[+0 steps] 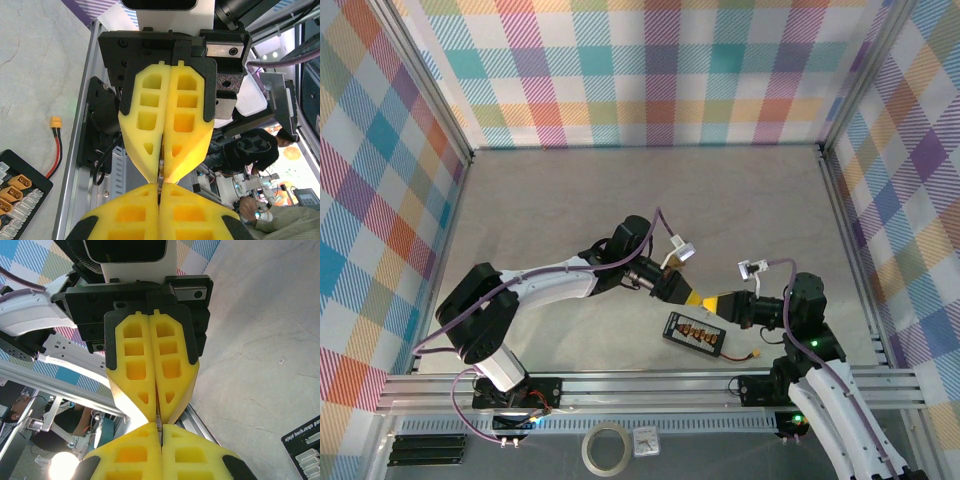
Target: Unlock with the key
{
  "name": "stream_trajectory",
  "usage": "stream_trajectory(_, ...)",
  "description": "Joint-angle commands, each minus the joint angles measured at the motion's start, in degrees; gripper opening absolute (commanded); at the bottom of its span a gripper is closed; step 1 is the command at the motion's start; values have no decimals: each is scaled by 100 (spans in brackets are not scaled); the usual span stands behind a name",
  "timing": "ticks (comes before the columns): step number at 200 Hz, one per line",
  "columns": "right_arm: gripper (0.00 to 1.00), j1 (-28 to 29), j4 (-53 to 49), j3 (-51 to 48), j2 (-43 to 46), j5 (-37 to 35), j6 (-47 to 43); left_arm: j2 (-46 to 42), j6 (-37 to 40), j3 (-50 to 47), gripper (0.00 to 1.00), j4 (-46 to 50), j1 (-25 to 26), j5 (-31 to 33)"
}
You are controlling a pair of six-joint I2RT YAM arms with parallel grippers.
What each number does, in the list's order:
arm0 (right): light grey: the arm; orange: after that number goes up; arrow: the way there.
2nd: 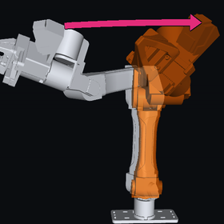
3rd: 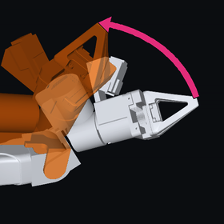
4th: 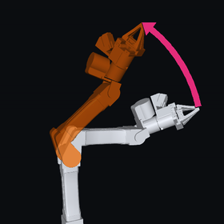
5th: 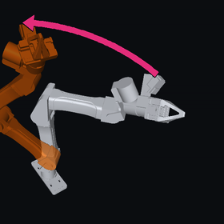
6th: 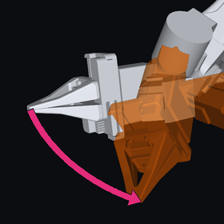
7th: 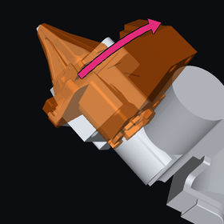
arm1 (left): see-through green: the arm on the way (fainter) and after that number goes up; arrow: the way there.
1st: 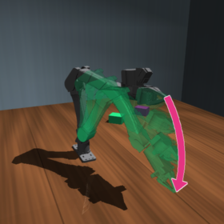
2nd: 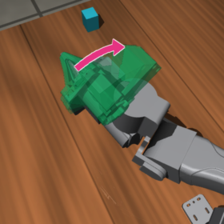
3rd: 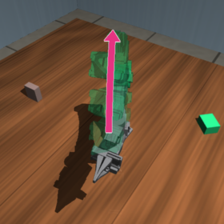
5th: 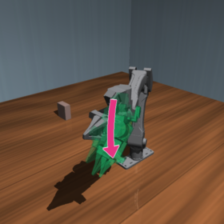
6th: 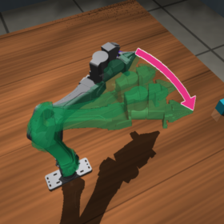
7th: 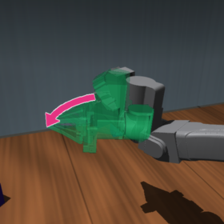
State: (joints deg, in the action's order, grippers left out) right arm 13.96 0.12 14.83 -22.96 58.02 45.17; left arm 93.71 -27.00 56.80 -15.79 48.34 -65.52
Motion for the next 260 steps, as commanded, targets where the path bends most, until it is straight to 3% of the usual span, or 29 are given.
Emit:
stream_trajectory(1, 0, 90, -118, 20, 138, 256, -108, 108, 376, 220, 0, 451, -3, 419)
stream_trajectory(21, 0, 105, -191, 44, 235, 224, -122, 145, 427, 307, 0, 609, -35, 573)
stream_trajectory(49, 0, 105, -699, 200, 408, -163, -431, -174, 11, 52, 42, 196, -305, 1298)
stream_trajectory(70, 0, 109, -986, 301, 479, -485, -648, -714, -515, -137, 52, 436, -803, 2403)
stream_trajectory(89, 0, 116, -1141, 409, 494, -837, -881, -1198, -937, -239, 62, 926, -1225, 3012)
stream_trajectory(130, 0, 125, -941, 669, 335, -1618, -1385, -2138, -591, -19, 66, 3326, -1505, 4600)
stream_trajectory(148, 0, 134, -898, 855, -1, -1867, -1556, -2666, -620, -102, 76, 3923, -1627, 5293)
stream_trajectory(177, 0, 303, -922, 1193, -530, -2281, -1845, -3241, -889, 41, 93, 5353, -1907, 7221)
stream_trajectory(211, 0, 524, -1035, 1589, -886, -2477, -2083, -2827, -1005, 380, 95, 6713, -2601, 8353)
stream_trajectory(240, 0, 547, -1134, 1790, -992, -2298, -2086, -2326, -725, 321, 96, 6832, -3465, 8611)
stream_trajectory(260, 0, 556, -1268, 1833, -893, -2268, -2100, -1899, -372, 463, 96, 6798, -3841, 9173)
